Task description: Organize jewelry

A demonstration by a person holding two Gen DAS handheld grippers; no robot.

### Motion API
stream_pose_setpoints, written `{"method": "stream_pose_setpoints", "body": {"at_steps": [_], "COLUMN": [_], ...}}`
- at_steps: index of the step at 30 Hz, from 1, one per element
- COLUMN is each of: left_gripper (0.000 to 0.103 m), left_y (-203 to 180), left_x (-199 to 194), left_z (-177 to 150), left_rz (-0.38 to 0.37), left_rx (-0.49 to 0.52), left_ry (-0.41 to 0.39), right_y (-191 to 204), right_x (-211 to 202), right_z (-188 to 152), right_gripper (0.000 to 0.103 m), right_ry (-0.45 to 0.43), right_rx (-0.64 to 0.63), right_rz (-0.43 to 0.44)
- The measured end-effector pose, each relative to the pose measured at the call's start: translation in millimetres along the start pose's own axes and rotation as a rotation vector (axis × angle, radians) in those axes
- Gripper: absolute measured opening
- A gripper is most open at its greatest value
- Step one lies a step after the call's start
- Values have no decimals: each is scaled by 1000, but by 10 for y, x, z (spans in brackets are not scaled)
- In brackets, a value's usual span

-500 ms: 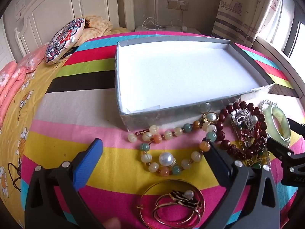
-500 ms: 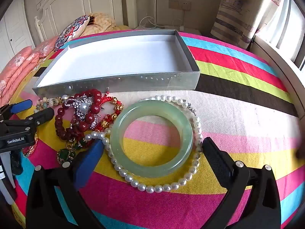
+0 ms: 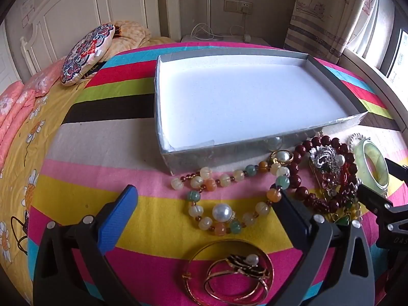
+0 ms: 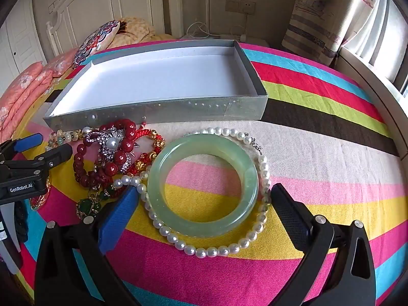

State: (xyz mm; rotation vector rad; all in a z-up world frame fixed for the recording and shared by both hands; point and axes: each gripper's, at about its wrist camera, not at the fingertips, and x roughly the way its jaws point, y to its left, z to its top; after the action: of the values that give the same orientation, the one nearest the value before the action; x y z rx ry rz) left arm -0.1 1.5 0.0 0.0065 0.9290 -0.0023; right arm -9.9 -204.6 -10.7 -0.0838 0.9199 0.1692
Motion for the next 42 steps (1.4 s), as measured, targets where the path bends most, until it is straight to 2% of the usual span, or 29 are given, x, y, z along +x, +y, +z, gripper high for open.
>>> {"method": "stream_pose_setpoints", "body": {"at_steps": [27, 30, 31, 32, 33, 36, 37, 39, 42], "left_gripper": [101, 101, 98, 94, 91, 97, 101, 101, 101], "left_y": [-10, -10, -5, -1, 1, -34, -61, -109, -165], "left_x": [-2, -31, -57, -115, -275, -764, -922, -1225, -1532], "left_z": [-3, 17, 12, -3, -60, -213, -246, -302, -349], "left_rz": [1, 6, 15, 7, -10, -25, -24, 10, 43], "left_rx": [0, -7, -24, -26, -34, -30, -18, -1, 12], "left_ry": [-2, 21, 26, 0, -63, -227, -279, -389, -479], "right_y": [-21, -51, -84, -103, -167, -238, -231, -165, -64], "right_x": [0, 1, -35, -113, -278, -808, -941, -1197, -1490], "right_z": [8, 42, 46, 29, 1, -115, -147, -221, -329], "right_gripper": [99, 99, 98, 98, 98, 99, 99, 99, 99], "right_ry": [-2, 8, 1, -28, -98, -285, -324, -400, -486], "right_rx": [-1, -7, 2, 22, 65, 131, 122, 94, 76], "right_rz": [-2, 1, 0, 2, 25, 93, 91, 72, 38]}}
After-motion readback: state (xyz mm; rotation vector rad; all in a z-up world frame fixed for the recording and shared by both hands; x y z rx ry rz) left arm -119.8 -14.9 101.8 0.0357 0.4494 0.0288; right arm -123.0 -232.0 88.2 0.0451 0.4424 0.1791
